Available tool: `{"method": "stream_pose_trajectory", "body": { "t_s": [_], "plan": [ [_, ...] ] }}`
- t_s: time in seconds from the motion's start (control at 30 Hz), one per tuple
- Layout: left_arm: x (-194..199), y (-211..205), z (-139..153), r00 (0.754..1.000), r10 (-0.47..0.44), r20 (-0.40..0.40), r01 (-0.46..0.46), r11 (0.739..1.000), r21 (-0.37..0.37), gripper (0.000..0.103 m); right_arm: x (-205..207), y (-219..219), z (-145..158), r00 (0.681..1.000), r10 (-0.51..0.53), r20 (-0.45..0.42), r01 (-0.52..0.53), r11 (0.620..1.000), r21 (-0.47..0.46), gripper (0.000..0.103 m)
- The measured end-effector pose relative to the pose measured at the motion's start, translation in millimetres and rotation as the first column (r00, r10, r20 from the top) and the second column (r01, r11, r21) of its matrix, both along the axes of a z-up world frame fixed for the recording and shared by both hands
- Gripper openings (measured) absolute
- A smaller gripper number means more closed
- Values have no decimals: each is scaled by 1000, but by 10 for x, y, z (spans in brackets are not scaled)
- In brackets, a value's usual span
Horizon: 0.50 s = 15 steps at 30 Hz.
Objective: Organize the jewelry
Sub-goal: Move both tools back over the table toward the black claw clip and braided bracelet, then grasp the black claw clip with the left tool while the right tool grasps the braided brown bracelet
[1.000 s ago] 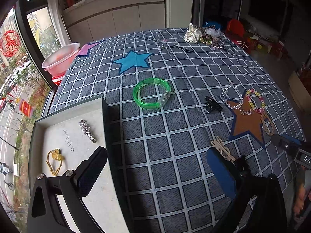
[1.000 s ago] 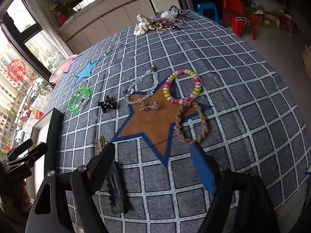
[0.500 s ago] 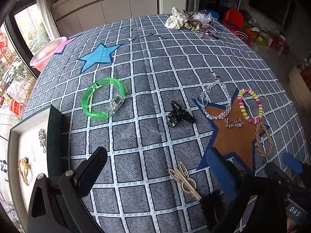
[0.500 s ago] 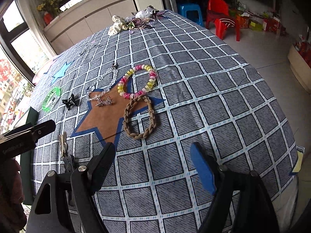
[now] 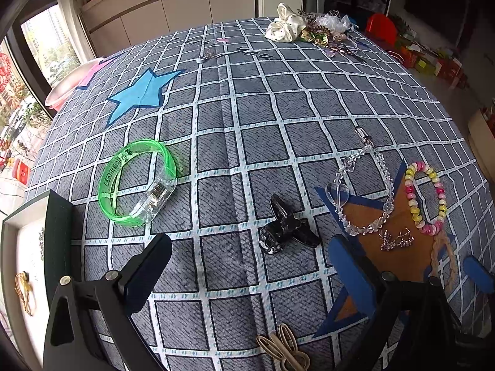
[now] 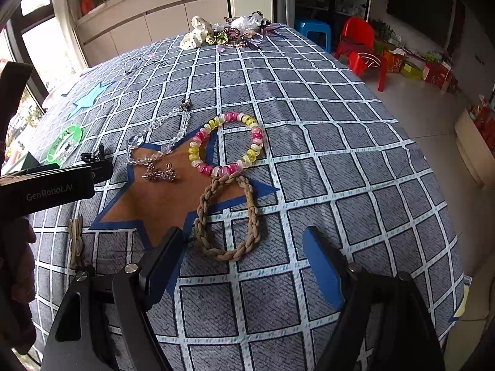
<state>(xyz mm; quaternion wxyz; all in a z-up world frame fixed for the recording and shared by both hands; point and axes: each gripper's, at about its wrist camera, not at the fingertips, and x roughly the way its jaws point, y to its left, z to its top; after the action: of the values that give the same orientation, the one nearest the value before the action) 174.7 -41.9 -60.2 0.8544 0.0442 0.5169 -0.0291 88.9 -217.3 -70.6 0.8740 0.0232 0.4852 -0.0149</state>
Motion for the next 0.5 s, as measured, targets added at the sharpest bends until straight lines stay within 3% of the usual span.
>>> {"method": "stream_pose_trajectory", "body": {
  "t_s": [0.2,0.4,0.5],
  "plan": [
    [24,-46,-6,1000,-18,9,18,1000,-8,99,97,64,-16,1000,22,19,-22,999,-24,82],
    [15,-95,28,998,-52,19,53,998,-42,76,136,93,-11,999,30,14,-30,999,-22,78],
    [0,-113,53,997,-72,23,73,996,-51,57,127,117,3,999,44,12,-43,999,-21,70]
  ]
}}
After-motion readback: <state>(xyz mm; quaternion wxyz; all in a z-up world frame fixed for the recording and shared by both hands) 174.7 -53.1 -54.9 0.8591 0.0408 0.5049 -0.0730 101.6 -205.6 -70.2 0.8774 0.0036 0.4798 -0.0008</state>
